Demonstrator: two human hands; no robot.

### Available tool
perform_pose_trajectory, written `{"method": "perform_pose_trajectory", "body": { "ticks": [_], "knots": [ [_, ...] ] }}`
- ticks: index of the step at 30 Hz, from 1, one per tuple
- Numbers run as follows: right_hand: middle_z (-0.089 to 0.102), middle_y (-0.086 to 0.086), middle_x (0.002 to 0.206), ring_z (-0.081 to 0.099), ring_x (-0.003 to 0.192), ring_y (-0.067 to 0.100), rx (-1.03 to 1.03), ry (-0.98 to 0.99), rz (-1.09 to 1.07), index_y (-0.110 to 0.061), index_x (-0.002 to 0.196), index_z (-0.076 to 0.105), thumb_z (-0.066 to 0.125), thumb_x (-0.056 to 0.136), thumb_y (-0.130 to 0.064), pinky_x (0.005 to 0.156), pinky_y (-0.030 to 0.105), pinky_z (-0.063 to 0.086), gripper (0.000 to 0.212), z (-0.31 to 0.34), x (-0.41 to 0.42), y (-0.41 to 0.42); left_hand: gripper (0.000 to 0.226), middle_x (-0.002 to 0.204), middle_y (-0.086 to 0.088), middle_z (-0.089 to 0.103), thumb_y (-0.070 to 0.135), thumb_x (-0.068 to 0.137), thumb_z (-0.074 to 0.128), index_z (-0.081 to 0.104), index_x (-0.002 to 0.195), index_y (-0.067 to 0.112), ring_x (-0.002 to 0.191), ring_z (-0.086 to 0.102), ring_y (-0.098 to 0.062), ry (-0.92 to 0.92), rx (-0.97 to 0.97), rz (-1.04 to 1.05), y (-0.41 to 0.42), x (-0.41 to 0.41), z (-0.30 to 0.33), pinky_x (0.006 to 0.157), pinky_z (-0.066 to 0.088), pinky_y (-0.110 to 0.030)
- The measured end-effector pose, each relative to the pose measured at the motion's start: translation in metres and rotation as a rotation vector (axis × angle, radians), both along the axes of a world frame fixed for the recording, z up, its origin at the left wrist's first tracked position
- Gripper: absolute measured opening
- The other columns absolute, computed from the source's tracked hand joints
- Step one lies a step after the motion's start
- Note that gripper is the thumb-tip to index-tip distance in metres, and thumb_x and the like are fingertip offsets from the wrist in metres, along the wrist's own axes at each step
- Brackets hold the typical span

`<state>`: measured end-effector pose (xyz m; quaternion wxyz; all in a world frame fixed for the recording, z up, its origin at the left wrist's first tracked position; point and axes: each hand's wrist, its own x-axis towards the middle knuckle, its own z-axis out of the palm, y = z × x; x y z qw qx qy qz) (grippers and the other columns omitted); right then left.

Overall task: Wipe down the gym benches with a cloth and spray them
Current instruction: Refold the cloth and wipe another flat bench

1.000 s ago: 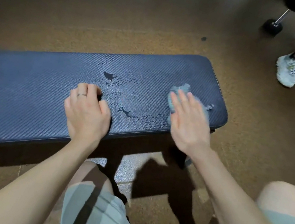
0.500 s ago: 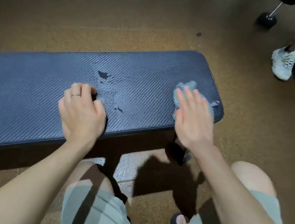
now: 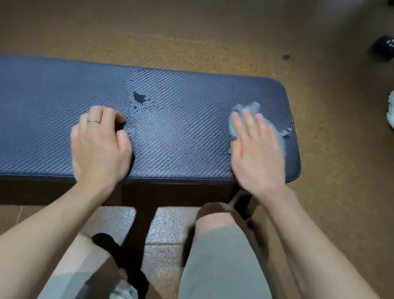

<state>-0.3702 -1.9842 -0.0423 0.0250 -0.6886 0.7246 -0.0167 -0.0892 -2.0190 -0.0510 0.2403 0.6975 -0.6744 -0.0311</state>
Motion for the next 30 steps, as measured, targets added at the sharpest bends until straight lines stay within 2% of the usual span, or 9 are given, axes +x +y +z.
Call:
{"method": "perform_pose_trajectory", "body": {
  "ticks": [2, 4, 8, 12, 17, 21, 26, 28, 30],
  "knots": [
    [0.018, 0.006, 0.169, 0.013, 0.156, 0.029, 0.044, 0.022, -0.167, -0.020, 0.162, 0.020, 0.011, 0.098, -0.038, 0.127, 0.046, 0.010, 0.067, 0.005, -0.035, 0.003, 0.021, 0.113, -0.007, 0.060, 0.016, 0.090, 0.047, 0.061, 0.106, 0.015, 0.103, 0.052, -0.031, -0.019, 0.002, 0.021, 0.000, -0.003, 0.000, 0.090, 0.038, -0.047],
    [0.014, 0.008, 0.170, 0.008, 0.157, 0.032, 0.023, 0.013, -0.159, -0.017, 0.163, 0.017, 0.015, 0.100, -0.037, 0.127, 0.048, 0.007, 0.066, 0.004, -0.002, -0.006, 0.021, 0.113, -0.007, 0.059, 0.017, 0.090, 0.046, 0.060, 0.105, 0.015, 0.103, 0.051, -0.031, -0.013, 0.009, 0.034, 0.001, -0.006, 0.002, 0.091, 0.038, -0.046],
    [0.008, 0.003, 0.171, 0.002, 0.157, 0.029, 0.056, -0.082, 0.352, -0.020, 0.163, 0.012, 0.023, 0.106, -0.036, 0.127, 0.046, 0.001, 0.061, 0.008, 0.122, -0.068, 0.022, 0.113, -0.008, 0.059, 0.018, 0.087, 0.046, 0.060, 0.104, 0.016, 0.105, 0.051, -0.034, -0.037, 0.026, 0.046, -0.001, -0.008, 0.001, 0.092, 0.039, -0.048],
    [0.012, 0.000, 0.171, 0.007, 0.157, 0.025, 0.126, -0.052, 0.527, -0.024, 0.163, 0.015, 0.021, 0.107, -0.033, 0.126, 0.044, 0.005, 0.057, 0.009, 0.123, -0.116, 0.024, 0.112, -0.010, 0.060, 0.018, 0.085, 0.045, 0.061, 0.103, 0.016, 0.105, 0.052, -0.036, -0.031, 0.015, 0.043, -0.001, -0.004, 0.003, 0.092, 0.040, -0.049],
    [0.027, 0.006, 0.166, 0.019, 0.154, 0.028, 0.017, -0.092, 0.194, -0.021, 0.160, 0.024, 0.020, 0.106, -0.031, 0.126, 0.044, 0.011, 0.055, 0.004, 0.002, -0.132, 0.023, 0.113, -0.008, 0.059, 0.019, 0.085, 0.044, 0.060, 0.102, 0.016, 0.106, 0.052, -0.032, 0.001, 0.033, 0.046, 0.000, -0.008, 0.007, 0.094, 0.041, -0.049],
    [0.034, 0.007, 0.161, 0.025, 0.150, 0.031, -0.025, -0.066, 0.015, -0.022, 0.157, 0.031, 0.015, 0.099, -0.034, 0.124, 0.047, 0.016, 0.061, -0.006, -0.046, -0.125, 0.024, 0.112, -0.007, 0.059, 0.020, 0.085, 0.042, 0.059, 0.101, 0.016, 0.104, 0.053, -0.031, 0.005, 0.033, 0.053, 0.001, -0.006, 0.008, 0.093, 0.041, -0.048],
    [0.028, 0.011, 0.164, 0.024, 0.148, 0.038, -0.049, -0.069, -0.196, -0.019, 0.158, 0.030, 0.022, 0.101, -0.033, 0.121, 0.053, 0.018, 0.060, -0.009, -0.039, -0.104, 0.022, 0.110, -0.005, 0.060, 0.019, 0.085, 0.044, 0.060, 0.100, 0.016, 0.101, 0.053, -0.029, 0.029, 0.023, 0.041, 0.000, -0.003, 0.005, 0.090, 0.042, -0.046],
    [0.020, 0.011, 0.168, 0.018, 0.152, 0.039, -0.022, -0.091, -0.242, -0.019, 0.161, 0.023, 0.021, 0.103, -0.033, 0.123, 0.055, 0.013, 0.060, -0.007, -0.017, -0.071, 0.019, 0.109, -0.005, 0.060, 0.016, 0.085, 0.048, 0.060, 0.100, 0.015, 0.099, 0.053, -0.028, 0.019, 0.013, 0.039, 0.000, 0.000, 0.003, 0.088, 0.041, -0.045],
    [0.023, 0.013, 0.167, 0.020, 0.152, 0.041, -0.037, -0.079, -0.210, -0.018, 0.161, 0.026, 0.017, 0.104, -0.035, 0.123, 0.056, 0.014, 0.060, -0.008, 0.017, -0.018, 0.018, 0.108, -0.005, 0.060, 0.015, 0.085, 0.049, 0.060, 0.099, 0.015, 0.098, 0.053, -0.028, 0.017, 0.008, 0.030, -0.001, 0.000, 0.004, 0.087, 0.040, -0.045]
  ]
}}
